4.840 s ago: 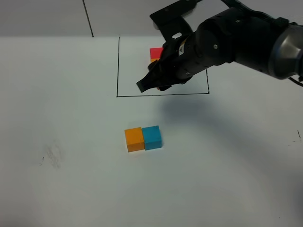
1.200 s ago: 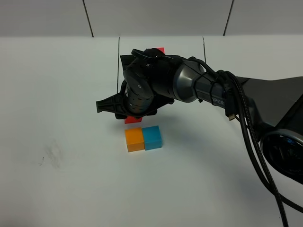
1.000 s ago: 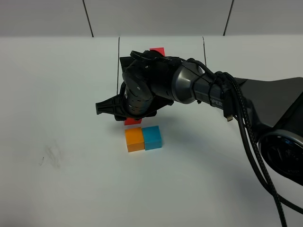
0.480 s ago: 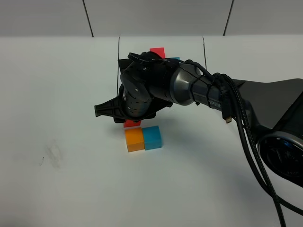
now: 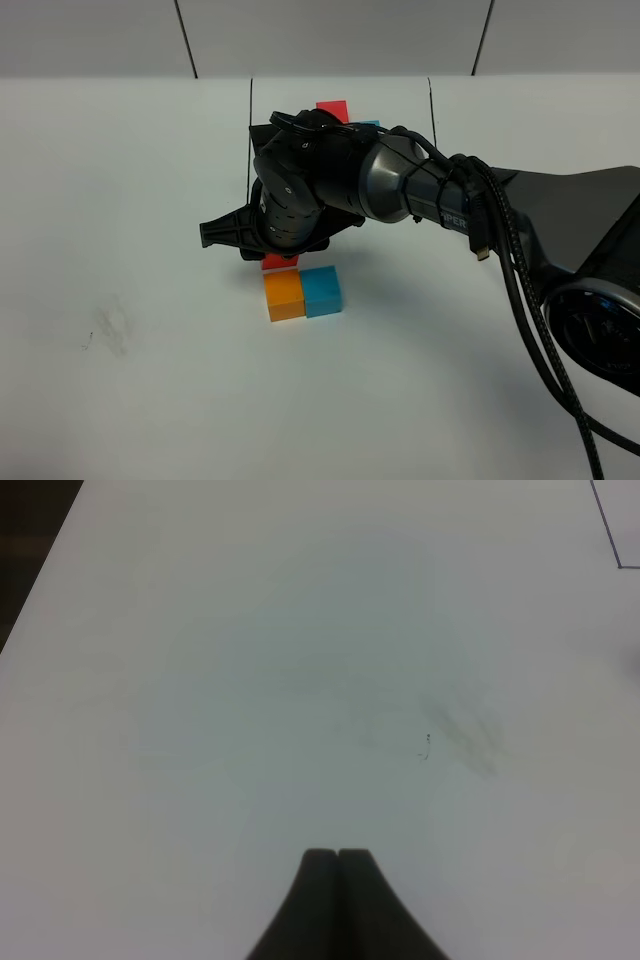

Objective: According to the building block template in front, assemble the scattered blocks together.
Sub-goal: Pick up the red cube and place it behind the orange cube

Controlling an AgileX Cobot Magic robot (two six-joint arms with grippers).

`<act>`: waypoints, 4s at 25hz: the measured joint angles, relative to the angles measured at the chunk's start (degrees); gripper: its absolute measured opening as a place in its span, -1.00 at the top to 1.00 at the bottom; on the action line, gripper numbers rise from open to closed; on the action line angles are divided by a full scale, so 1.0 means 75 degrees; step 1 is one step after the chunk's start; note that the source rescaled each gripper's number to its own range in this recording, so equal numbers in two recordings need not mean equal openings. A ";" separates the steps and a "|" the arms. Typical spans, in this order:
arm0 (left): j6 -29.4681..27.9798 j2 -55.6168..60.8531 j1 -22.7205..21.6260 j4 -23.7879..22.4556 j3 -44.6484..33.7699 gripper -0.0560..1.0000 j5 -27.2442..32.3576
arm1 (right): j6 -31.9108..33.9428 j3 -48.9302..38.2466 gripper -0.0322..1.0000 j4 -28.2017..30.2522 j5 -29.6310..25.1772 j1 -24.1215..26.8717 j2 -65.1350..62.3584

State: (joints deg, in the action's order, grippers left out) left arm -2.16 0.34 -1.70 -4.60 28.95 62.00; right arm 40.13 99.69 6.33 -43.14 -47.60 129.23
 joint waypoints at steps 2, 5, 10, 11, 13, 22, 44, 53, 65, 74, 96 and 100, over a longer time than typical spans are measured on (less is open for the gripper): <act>0.0000 0.0000 0.0000 0.0000 0.0000 0.89 0.0000 | 0.0000 0.0000 0.10 0.0000 0.0000 0.0000 0.0000; 0.0000 0.0000 0.0000 0.0000 0.0000 0.89 0.0000 | 0.0007 0.0000 0.10 0.0000 0.0000 0.0000 0.0007; 0.0000 0.0000 0.0000 0.0000 0.0000 0.89 0.0000 | 0.0014 0.0006 0.10 0.0000 0.0000 0.0000 0.0064; 0.0000 0.0000 0.0000 0.0000 0.0000 0.89 0.0000 | 0.0024 0.0006 0.10 0.0000 -0.0008 0.0000 0.0102; 0.0000 0.0000 0.0000 0.0000 0.0000 0.89 0.0000 | 0.0031 0.0006 0.10 -0.0007 -0.0018 0.0000 0.0155; 0.0000 0.0000 0.0000 0.0000 0.0000 0.89 0.0000 | 0.0031 0.0050 0.10 -0.0013 0.0009 0.0000 0.0272; -0.0015 0.0000 0.0000 0.0000 0.0000 0.89 0.0000 | 0.0107 0.0079 0.10 -0.0162 0.0049 0.0000 0.0623; -0.0017 0.0000 0.0000 0.0000 0.0000 0.89 0.0000 | 0.0107 0.0093 0.10 -0.0216 0.0031 0.0000 0.0623; -0.0017 0.0000 0.0000 0.0000 0.0000 0.89 0.0000 | 0.0083 0.0116 0.10 -0.0225 0.0010 0.0000 0.0638; -0.0017 0.0000 0.0000 0.0000 0.0000 0.89 0.0000 | 0.0064 0.0125 0.10 -0.0225 -0.0005 0.0000 0.0646; -0.0017 0.0000 0.0000 0.0000 0.0000 0.89 0.0000 | -0.0453 0.0133 0.10 -0.0167 -0.0112 -0.0003 0.0646; -0.0017 0.0000 0.0000 0.0000 0.0000 0.89 0.0000 | -0.0547 0.0133 0.09 -0.0167 -0.0122 -0.0003 0.0646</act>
State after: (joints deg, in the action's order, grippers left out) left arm -2.29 0.34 -1.70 -4.60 28.95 62.00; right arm 36.02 100.69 5.08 -44.05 -47.62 134.07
